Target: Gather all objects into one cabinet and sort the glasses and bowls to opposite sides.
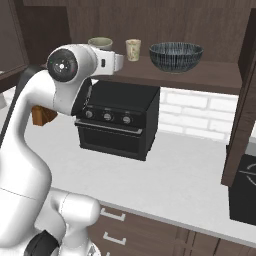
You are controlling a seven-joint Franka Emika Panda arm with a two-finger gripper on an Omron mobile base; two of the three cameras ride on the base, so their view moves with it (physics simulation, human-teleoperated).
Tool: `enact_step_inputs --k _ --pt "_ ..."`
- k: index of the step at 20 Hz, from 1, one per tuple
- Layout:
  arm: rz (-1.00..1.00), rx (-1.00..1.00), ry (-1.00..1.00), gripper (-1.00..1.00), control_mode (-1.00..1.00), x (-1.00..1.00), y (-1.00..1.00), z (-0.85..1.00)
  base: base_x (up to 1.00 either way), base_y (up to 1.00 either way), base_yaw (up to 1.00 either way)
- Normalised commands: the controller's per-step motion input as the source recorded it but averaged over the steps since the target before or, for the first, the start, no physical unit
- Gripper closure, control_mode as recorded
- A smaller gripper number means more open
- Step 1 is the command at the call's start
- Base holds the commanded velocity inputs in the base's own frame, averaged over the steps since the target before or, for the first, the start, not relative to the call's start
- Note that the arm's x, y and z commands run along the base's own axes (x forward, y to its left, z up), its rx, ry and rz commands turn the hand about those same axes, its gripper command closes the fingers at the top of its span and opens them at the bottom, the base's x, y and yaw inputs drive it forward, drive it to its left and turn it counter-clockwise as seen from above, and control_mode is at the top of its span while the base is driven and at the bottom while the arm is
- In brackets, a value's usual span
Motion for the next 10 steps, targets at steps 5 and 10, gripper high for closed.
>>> enact_step_inputs --k 5,10 --pt "0.0 -0.01 0.14 1.0 -1.0 0.09 0.0 0.0 0.0 0.0 0.0" --pt "0.0 0.0 -0.05 1.0 -1.0 0.02 0.0 -0.24 0.0 0.0 0.0"
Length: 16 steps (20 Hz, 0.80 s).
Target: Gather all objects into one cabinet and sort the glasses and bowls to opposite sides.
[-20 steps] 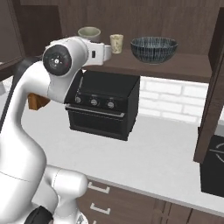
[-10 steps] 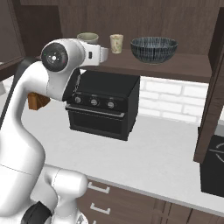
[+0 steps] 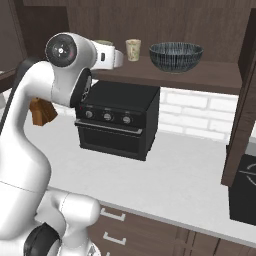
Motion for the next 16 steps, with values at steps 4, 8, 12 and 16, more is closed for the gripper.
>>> enact_step_inputs --k 4,8,12,16 --pt "0.0 -0.03 -0.05 1.0 -1.0 0.04 0.0 -0.34 0.0 0.0 0.0" --pt "0.0 0.0 0.0 1.0 -1.0 0.02 0.0 0.0 0.0 0.0 0.0" --pt "0.0 -0.01 0.04 1.0 -1.0 0.32 0.0 0.0 0.0 0.0 0.0" --pt "0.0 -0.01 0.11 1.0 -1.0 0.38 0.0 0.0 0.0 0.0 0.0"
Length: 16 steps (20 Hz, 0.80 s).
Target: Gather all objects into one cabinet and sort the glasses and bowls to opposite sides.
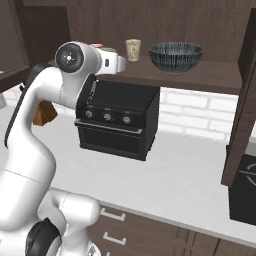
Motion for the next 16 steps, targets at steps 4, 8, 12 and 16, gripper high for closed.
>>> enact_step_inputs --k 4,8,12,16 --pt "0.0 0.0 0.05 1.0 -1.0 0.34 0.0 0.0 0.0 0.0 0.0" --pt "0.0 0.0 -0.01 1.0 -1.0 0.34 0.0 -0.02 0.0 0.0 0.0" --pt "0.0 0.0 -0.05 1.0 -1.0 0.23 0.0 -0.06 0.0 0.0 0.0" --pt "0.0 0.0 0.0 1.0 -1.0 0.04 0.0 -0.01 0.0 0.0 0.0"
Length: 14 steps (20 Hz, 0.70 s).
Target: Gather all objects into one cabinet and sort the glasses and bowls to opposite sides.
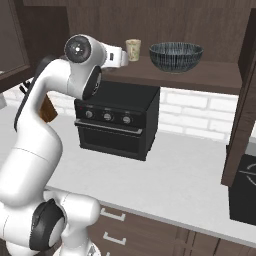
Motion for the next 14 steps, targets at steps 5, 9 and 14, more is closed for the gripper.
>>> enact_step_inputs --k 5,9,14 --pt "0.0 0.0 -0.02 1.0 -1.0 0.23 0.05 -0.07 0.0 0.0 0.0" --pt "0.0 0.0 -0.01 1.0 -1.0 0.22 0.13 0.0 0.0 0.0 0.0" --pt "0.0 0.0 -0.01 1.0 -1.0 0.11 0.07 0.0 0.0 0.0 0.0"
